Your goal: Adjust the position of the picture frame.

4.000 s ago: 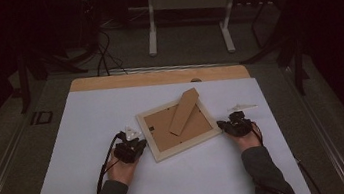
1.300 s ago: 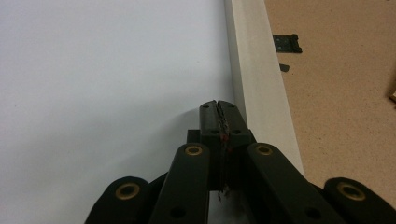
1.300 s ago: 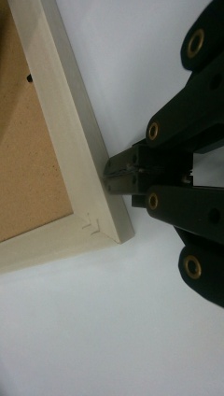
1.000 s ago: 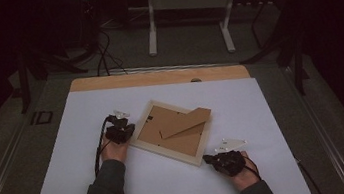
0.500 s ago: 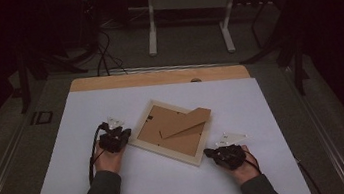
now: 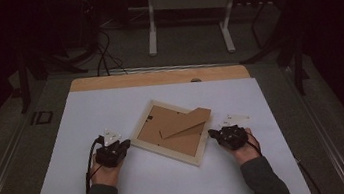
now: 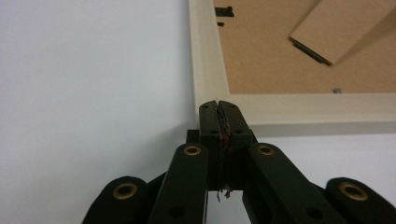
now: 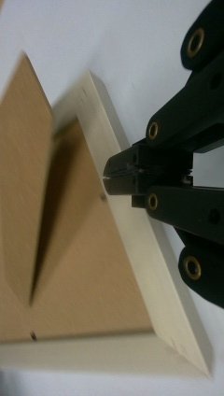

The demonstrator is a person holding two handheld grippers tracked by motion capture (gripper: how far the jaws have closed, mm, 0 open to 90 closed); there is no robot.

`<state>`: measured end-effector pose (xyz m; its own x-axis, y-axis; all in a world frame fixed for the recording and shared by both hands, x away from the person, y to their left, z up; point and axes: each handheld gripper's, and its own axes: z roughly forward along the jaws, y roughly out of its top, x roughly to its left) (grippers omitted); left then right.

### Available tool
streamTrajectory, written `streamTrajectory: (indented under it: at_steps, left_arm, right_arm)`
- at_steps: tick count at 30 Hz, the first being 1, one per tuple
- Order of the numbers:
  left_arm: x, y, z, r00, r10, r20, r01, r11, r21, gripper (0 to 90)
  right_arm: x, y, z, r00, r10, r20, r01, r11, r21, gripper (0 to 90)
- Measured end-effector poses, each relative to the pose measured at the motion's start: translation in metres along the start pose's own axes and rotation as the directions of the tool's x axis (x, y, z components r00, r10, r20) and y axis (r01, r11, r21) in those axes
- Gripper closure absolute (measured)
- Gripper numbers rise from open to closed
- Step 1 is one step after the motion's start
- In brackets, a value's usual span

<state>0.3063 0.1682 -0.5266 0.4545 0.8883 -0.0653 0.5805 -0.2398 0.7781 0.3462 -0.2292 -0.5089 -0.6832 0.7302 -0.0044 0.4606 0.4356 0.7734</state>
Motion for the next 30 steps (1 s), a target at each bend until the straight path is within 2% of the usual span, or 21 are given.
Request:
streamTrajectory:
  at_steps: [9,18,26,28,30]
  left_arm:
    - [-0.002,-0.007,0.001,1.0,-0.001,0.004,0.001,0.9999,0.013,89.7]
    - [-0.004,-0.008,0.004,0.9999,0.001,0.012,-0.001,0.9998,0.017,89.8]
    - [-0.006,-0.008,0.006,0.9998,0.007,0.017,-0.007,0.9997,0.022,89.8]
    - [-0.006,-0.008,0.006,0.9998,0.009,0.017,-0.009,0.9996,0.025,89.8]
    - [-0.006,-0.008,0.007,0.9998,0.011,0.016,-0.012,0.9996,0.027,89.8]
  right_arm:
    - [-0.022,0.015,0.014,0.9979,0.045,0.048,-0.045,0.999,-0.004,89.7]
    - [-0.036,0.02,0.029,0.9927,0.095,0.075,-0.095,0.995,-0.001,89.7]
    - [-0.049,0.024,0.041,0.9842,0.151,0.093,-0.152,0.988,-0.002,89.7]
    - [-0.053,0.024,0.043,0.9789,0.176,0.104,-0.176,0.984,-0.005,89.7]
    - [-0.054,0.024,0.044,0.9772,0.184,0.106,-0.184,0.983,-0.005,89.7]
